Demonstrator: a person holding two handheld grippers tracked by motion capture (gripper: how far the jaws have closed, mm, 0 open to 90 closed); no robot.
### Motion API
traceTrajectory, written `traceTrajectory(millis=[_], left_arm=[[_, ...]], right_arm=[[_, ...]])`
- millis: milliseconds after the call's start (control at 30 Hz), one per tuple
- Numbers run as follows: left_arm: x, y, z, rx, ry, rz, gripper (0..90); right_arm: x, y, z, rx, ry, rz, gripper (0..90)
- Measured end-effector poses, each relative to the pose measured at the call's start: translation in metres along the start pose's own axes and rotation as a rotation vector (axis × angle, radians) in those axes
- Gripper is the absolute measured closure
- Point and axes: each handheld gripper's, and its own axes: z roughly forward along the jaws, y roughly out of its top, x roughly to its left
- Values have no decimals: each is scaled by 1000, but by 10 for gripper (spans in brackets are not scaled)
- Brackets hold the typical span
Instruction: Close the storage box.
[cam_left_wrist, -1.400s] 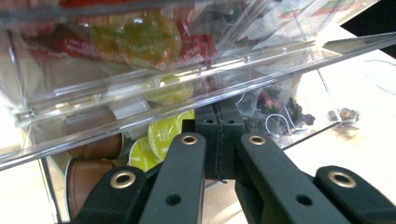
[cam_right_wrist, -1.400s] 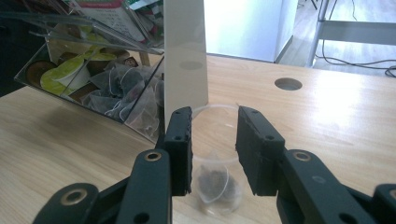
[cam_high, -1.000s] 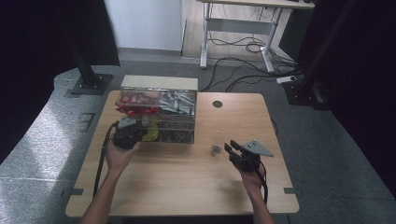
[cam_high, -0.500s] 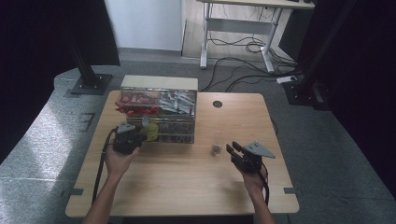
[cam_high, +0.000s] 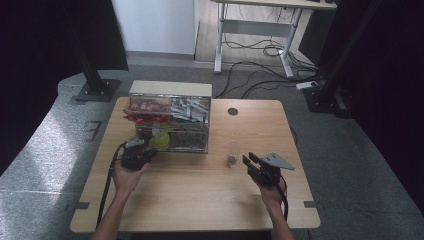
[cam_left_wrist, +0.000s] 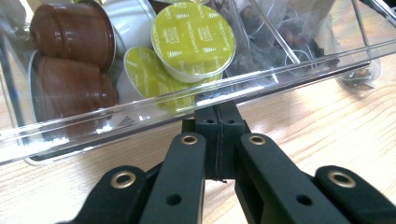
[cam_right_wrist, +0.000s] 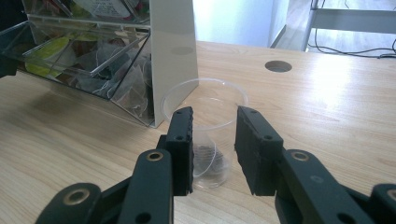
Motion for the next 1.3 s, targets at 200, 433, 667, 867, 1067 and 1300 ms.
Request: traceTrajectory(millis=[200, 433, 667, 867, 1067, 1300], left_arm=[[1, -4, 4, 12, -2, -2, 900], [1, -8, 8, 27, -13, -5, 900], [1, -10, 8, 34, -18, -3, 900], [2, -12, 9, 33, -26, -3, 900], [-3, -19, 4, 19, -37, 17, 872], [-8, -36, -7, 8, -70, 59, 701]], right_arm=[[0, -1, 0, 2, -2, 1, 668], [-1, -1, 0, 3, -6, 0, 670], [-1, -2, 0, 4, -6, -1, 671], [-2, -2, -1, 7, -7, 2, 671], [-2, -5, -2, 14, -8, -1, 669], [-6, -11, -11, 18, 2, -2, 609]])
